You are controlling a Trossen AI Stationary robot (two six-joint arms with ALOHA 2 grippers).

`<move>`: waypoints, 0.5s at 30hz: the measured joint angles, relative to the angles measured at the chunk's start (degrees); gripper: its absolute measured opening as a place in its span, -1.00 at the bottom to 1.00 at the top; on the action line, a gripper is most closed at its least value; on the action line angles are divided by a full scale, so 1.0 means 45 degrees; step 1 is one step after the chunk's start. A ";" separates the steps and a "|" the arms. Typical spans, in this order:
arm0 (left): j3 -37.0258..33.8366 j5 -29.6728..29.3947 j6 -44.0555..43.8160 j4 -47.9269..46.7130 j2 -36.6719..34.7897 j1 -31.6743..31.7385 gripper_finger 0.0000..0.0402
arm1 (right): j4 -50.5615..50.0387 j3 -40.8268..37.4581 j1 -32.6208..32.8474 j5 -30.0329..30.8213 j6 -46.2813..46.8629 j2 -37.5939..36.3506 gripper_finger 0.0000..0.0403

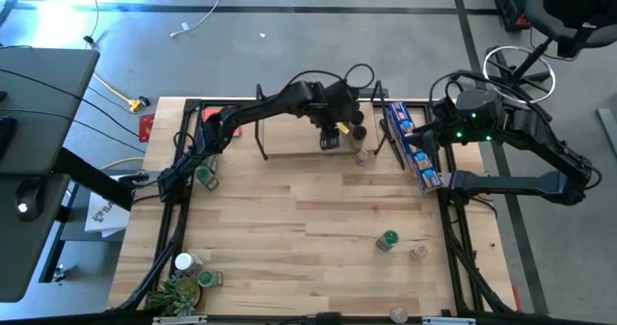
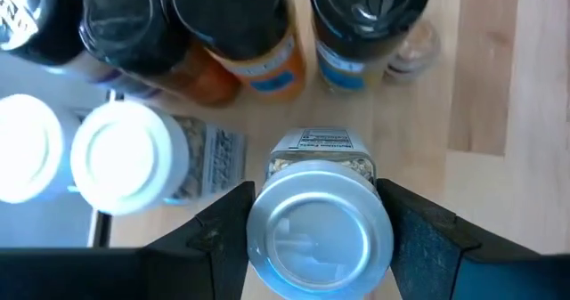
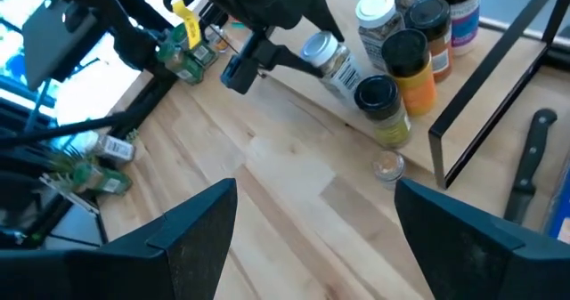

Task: Shelf spices
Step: Put the right white seasoning bottle on the shelf aligned with the other white seasoning bottles

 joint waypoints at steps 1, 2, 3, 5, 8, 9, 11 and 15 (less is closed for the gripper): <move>0.0000 0.0011 0.0076 0.0112 0.0003 0.0027 -0.01 | -0.0002 0.0000 -0.0002 -0.0015 0.0171 0.0000 0.49; -0.0005 0.0015 0.0211 0.0271 0.0005 0.0066 -0.01 | 0.0000 0.0004 0.0000 -0.0018 0.0351 0.0000 0.49; -0.0005 0.0015 0.0364 0.0480 0.0005 0.0087 -0.01 | 0.0000 0.0000 0.0000 -0.0025 0.0500 0.0000 0.49; -0.0005 -0.0048 0.0700 0.0864 0.0005 0.0095 0.05 | 0.0000 0.0000 -0.0001 -0.0029 0.0734 -0.0004 0.49; -0.0005 -0.0470 0.1128 0.1235 0.0005 0.0090 0.20 | 0.0000 0.0001 -0.0003 -0.0049 0.1068 -0.0003 0.49; -0.0005 -0.0509 0.1280 0.1305 0.0005 0.0090 0.23 | 0.0005 0.0003 -0.0002 -0.0049 0.1184 0.0000 0.49; 0.0000 -0.0522 0.1402 0.1323 -0.0010 0.0087 0.25 | 0.0002 0.0000 0.0000 -0.0054 0.1320 0.0000 0.49; 0.0000 -0.0520 0.1501 0.1189 -0.0010 0.0086 0.22 | 0.0005 0.0000 0.0000 -0.0064 0.1323 0.0000 0.49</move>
